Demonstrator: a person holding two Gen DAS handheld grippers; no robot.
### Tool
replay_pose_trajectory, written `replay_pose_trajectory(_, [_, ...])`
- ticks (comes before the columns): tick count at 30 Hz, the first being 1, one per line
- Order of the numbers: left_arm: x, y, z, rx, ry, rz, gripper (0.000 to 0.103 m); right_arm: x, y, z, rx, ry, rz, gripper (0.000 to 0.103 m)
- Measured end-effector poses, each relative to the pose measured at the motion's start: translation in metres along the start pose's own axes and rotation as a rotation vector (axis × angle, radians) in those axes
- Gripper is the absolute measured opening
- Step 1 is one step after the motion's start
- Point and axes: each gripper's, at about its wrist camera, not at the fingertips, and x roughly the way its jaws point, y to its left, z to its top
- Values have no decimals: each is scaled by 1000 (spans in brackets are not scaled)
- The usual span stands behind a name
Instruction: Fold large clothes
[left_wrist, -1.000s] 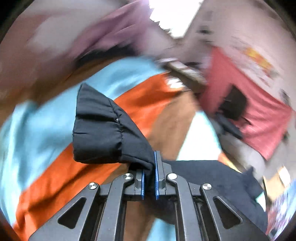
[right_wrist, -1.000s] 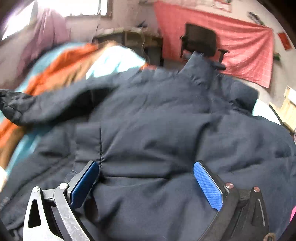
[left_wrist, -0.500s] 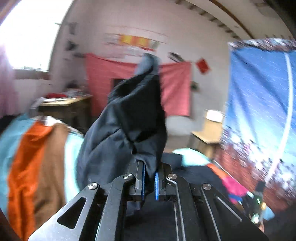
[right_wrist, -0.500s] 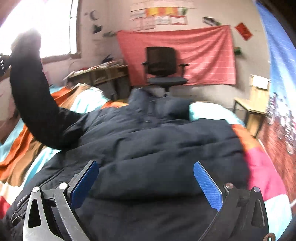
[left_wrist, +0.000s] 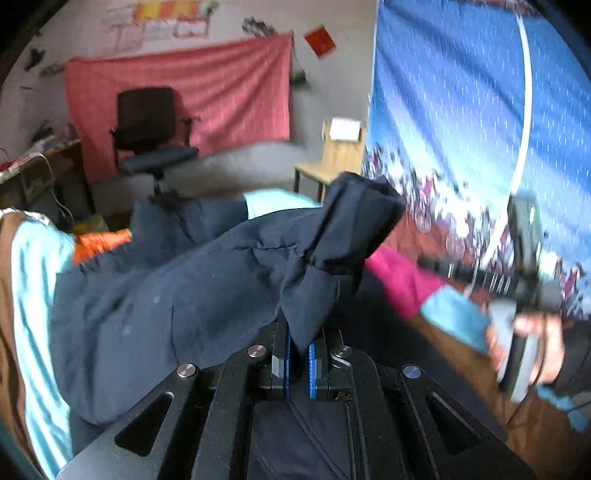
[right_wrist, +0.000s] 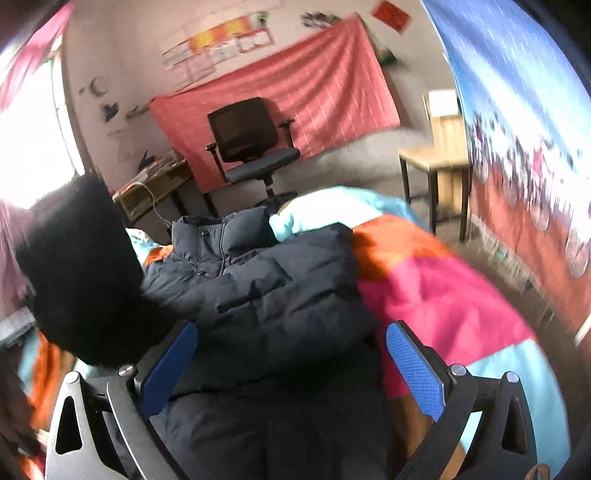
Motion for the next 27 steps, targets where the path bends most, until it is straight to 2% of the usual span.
replay_pose_trajectory(4, [27, 6, -29, -6, 92, -14, 5, 8, -19, 0, 90, 52, 52, 103])
replay_pose_trajectory(9, [42, 5, -51, -23, 170, -38, 10, 25, -32, -10, 215, 162, 169, 103])
replay_pose_trajectory(11, [40, 5, -54, -31, 187, -61, 18, 32, -33, -16, 255, 209, 216, 103])
replay_pose_trajectory(12, [40, 3, -57, -30, 193, -74, 29, 35, -32, -20, 267, 227, 231, 103])
replay_pose_trajectory(13, [39, 4, -59, -31, 201, -88, 48, 40, -30, -24, 282, 255, 260, 103])
replay_pose_trajectory(15, [33, 3, -63, -44, 196, -114, 64, 47, -29, -30, 301, 300, 286, 103])
replay_pose_trajectory(19, [23, -1, -70, -48, 210, -102, 64, 62, -26, -44, 353, 386, 326, 102])
replay_pose_trajectory(21, [17, 3, -74, -68, 212, -106, 64, 64, -24, -49, 374, 404, 359, 91])
replay_pose_trajectory(24, [2, 15, -77, -102, 201, -72, 64, 68, -18, -55, 364, 438, 336, 66])
replay_pose_trajectory(26, [-8, 28, -77, -143, 187, -43, 64, 68, -16, -55, 348, 437, 308, 39])
replay_pose_trajectory(27, [-15, 33, -75, -154, 177, -17, 64, 68, -15, -55, 347, 437, 310, 29])
